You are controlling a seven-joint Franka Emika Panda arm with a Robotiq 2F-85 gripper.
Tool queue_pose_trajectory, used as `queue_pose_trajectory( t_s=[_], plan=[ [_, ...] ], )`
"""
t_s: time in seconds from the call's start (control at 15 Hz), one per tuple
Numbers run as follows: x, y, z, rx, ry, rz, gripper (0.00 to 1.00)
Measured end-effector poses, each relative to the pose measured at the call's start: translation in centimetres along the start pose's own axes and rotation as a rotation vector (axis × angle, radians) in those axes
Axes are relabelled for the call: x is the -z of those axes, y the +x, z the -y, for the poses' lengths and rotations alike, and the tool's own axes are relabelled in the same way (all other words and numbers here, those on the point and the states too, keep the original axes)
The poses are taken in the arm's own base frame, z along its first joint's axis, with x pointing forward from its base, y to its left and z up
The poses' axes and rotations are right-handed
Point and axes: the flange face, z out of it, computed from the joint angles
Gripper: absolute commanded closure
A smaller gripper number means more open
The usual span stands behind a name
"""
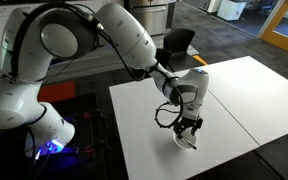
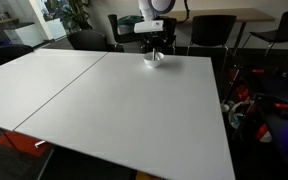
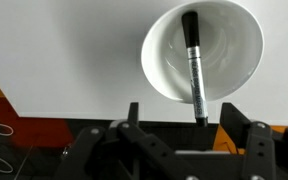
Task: Remove the marker from the bowl and put it on the table
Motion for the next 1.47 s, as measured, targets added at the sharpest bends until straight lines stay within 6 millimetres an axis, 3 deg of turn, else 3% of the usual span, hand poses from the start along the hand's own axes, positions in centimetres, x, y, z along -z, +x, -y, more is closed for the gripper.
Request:
queue_pose_trajectory(
  t_s=[0.53, 1.47],
  plan=[
    [-2.9, 0.1, 1.4, -0.008, -0.017, -0.017, 0.39],
    [-4.3, -0.9, 4.3, 0.017, -0.026, -0.072, 0.42]
  ],
)
